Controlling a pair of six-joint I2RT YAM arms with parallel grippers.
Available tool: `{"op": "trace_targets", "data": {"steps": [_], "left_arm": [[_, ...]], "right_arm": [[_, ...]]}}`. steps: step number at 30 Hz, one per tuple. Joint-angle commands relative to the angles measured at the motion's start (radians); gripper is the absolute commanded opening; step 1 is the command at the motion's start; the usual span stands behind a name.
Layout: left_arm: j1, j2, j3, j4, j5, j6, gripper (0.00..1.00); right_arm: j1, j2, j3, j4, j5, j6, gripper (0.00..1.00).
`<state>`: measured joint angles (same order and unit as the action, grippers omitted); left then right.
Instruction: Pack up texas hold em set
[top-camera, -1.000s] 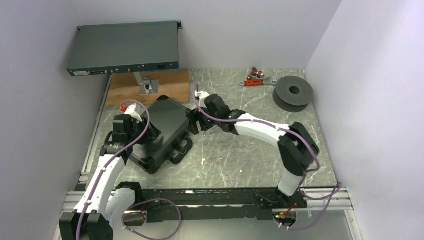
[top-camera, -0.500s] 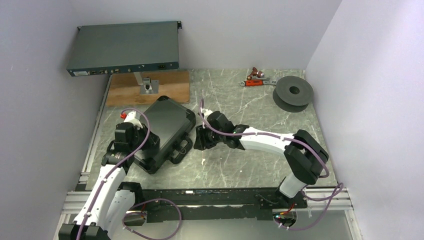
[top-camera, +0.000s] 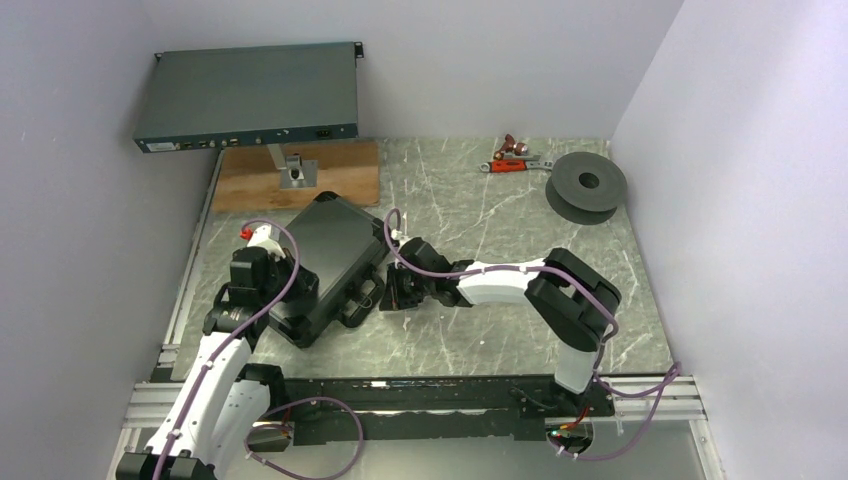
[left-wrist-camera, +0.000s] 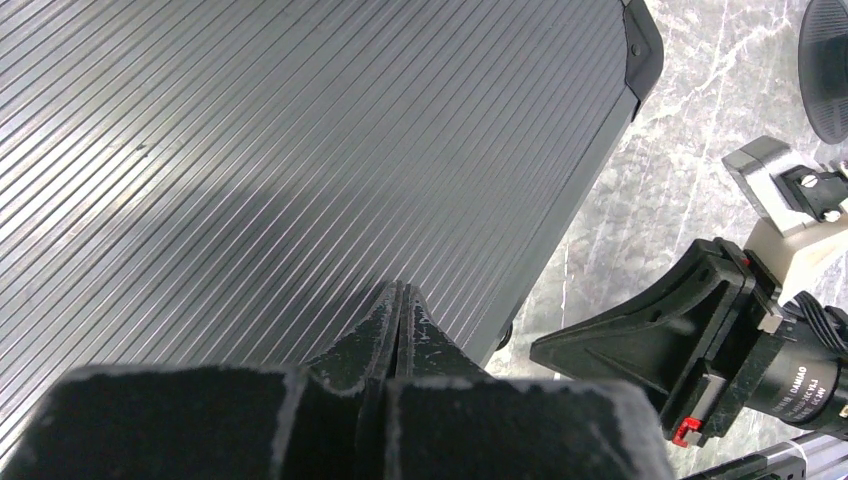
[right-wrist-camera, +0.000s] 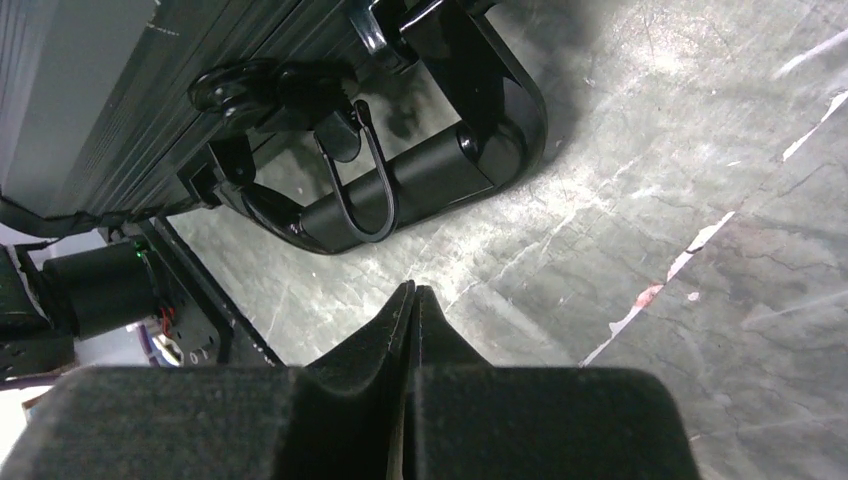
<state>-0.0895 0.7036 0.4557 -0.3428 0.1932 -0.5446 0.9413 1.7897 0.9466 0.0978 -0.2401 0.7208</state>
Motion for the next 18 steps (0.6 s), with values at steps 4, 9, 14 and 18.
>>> {"op": "trace_targets", "data": {"steps": [4, 9, 14, 18], "left_arm": [[-0.007, -0.006, -0.018, -0.056, -0.023, -0.011, 0.0], [-0.012, -0.014, -0.013, -0.07, -0.037, -0.014, 0.0], [-0.013, -0.01, -0.01, -0.075, -0.043, -0.013, 0.0], [-0.016, -0.01, -0.009, -0.077, -0.044, -0.014, 0.0]], "right_arm": [[-0.001, 0.042, 0.017, 0.108, 0.005, 0.067, 0.0], [-0.001, 0.057, 0.014, 0.128, 0.041, 0.095, 0.0], [-0.001, 0.08, 0.036, 0.131, 0.047, 0.101, 0.0], [-0.001, 0.095, 0.053, 0.138, 0.035, 0.106, 0.0]]}}
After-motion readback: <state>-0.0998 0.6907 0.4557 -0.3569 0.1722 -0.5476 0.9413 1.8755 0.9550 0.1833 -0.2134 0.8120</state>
